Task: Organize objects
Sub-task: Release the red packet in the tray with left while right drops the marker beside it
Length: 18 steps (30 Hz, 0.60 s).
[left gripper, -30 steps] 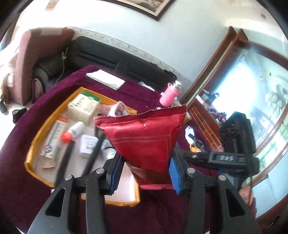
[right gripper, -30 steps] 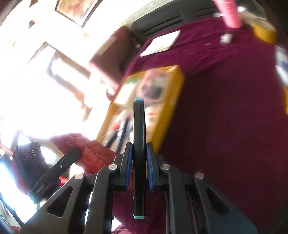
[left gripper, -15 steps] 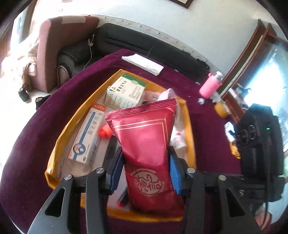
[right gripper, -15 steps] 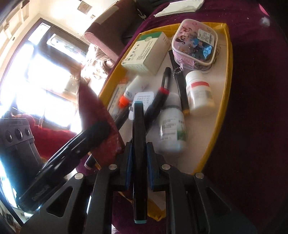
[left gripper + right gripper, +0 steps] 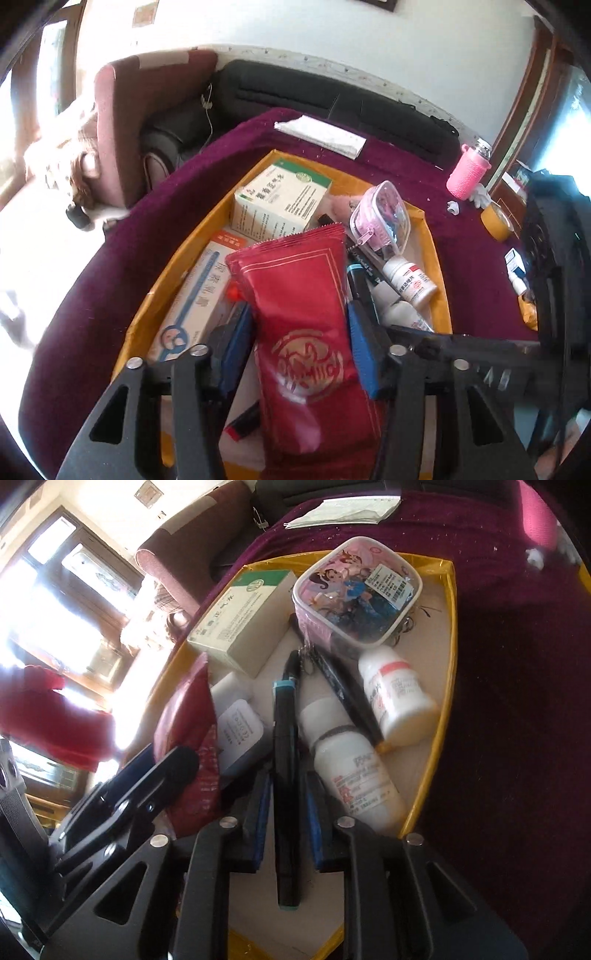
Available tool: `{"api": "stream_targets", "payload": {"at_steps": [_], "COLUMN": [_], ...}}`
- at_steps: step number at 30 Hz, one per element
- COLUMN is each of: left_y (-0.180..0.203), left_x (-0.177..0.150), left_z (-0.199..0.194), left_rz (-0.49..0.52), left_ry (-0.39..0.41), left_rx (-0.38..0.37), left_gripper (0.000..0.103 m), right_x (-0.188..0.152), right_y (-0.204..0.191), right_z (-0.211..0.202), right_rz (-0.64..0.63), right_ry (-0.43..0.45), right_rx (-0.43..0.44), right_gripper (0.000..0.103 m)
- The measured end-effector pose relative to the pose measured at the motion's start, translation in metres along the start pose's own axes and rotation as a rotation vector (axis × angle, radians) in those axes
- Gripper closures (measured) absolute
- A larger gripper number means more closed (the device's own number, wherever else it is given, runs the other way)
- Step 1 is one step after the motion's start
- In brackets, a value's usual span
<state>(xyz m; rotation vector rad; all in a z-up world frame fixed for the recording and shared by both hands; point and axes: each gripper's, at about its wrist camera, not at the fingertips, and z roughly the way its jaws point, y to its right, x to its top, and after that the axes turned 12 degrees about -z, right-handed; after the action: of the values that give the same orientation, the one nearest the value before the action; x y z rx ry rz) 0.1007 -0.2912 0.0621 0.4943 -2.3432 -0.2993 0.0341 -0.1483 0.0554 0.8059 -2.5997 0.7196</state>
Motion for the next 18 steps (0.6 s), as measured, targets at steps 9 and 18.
{"api": "stream_targets", "payload": {"at_steps": [9,18], "left_y": [-0.005,0.007], "left_x": [-0.012,-0.016], "left_z": [-0.082,-0.141], "left_rz": [0.023,0.1], "left_ry": [0.297,0.54], "left_rx": [0.004,0.094], "left_gripper": [0.026,0.001], "right_x": [-0.001,0.031], "right_y": [0.01,0.001], "right_z": [-0.029,0.039], "right_rz": [0.109,0.202], "right_ry": [0.149,0.061], "right_rx": [0.203,0.247], "right_gripper": [0.052,0.045]}}
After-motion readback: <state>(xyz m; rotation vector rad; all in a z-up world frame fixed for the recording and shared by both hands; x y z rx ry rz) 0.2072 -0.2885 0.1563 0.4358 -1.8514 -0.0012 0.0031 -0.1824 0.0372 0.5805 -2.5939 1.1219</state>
